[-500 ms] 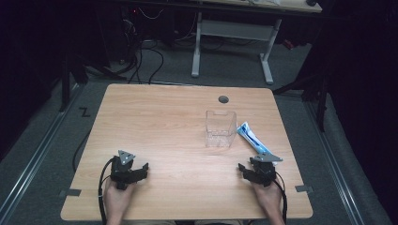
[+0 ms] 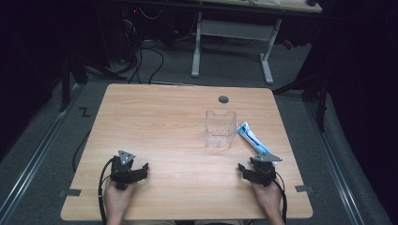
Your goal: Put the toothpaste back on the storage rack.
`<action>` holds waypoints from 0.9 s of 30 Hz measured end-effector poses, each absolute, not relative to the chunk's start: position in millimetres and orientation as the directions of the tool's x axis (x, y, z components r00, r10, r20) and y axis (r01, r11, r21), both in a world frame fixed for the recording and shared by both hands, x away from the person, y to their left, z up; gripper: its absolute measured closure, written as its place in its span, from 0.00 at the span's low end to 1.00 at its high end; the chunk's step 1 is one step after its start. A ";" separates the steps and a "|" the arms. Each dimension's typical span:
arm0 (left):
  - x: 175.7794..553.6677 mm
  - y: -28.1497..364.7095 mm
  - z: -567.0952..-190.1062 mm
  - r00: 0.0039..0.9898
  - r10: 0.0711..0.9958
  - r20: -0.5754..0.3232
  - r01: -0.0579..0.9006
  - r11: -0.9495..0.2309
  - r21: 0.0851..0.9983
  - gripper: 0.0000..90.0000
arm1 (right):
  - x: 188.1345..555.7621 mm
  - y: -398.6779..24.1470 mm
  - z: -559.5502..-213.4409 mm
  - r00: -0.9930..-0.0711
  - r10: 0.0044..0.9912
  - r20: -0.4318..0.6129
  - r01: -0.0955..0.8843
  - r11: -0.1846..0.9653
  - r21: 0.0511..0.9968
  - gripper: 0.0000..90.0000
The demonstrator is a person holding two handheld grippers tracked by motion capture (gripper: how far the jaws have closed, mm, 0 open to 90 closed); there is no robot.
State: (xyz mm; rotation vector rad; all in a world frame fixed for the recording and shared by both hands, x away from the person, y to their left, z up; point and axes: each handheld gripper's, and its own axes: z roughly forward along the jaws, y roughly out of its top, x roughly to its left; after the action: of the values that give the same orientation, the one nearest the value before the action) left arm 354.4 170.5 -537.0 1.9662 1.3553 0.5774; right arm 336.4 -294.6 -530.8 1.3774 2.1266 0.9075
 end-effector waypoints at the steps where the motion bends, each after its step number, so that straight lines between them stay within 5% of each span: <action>1: 354.4 170.5 -537.0 0.362 0.932 -0.015 0.635 -0.235 0.736 0.24 | 336.3 -294.6 -530.7 -0.403 0.915 -0.016 0.622 0.287 0.728 0.44; 27: 354.5 170.6 -537.0 0.366 0.931 -0.015 0.634 -0.237 0.736 0.24 | 336.3 -294.6 -530.8 -0.400 0.917 -0.009 0.626 0.280 0.728 0.41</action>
State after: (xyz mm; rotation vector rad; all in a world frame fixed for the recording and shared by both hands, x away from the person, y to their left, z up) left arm 354.5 170.6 -537.0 1.9686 1.3512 0.5755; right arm 336.3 -294.6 -530.8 1.3866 2.1263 0.9108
